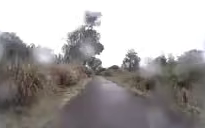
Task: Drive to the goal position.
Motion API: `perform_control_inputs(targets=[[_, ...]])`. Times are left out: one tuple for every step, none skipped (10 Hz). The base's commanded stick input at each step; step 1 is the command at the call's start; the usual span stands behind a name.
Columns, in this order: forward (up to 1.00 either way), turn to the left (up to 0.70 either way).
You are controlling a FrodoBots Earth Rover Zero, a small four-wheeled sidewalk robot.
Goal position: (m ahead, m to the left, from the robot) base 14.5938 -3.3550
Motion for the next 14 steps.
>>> perform_control_inputs(targets=[[0.85, 0.0], [0.85, 0.0], [0.85, 0.0], [0.85, 0.0], [0.85, 0.0], [0.85, 0.0], [0.85, 0.0], [0.85, 0.0], [0.85, 0.0], [0.85, 0.0], [0.85, 0.0], [0.85, 0.0], [0.85, 0.0], [0.85, 0.0]])
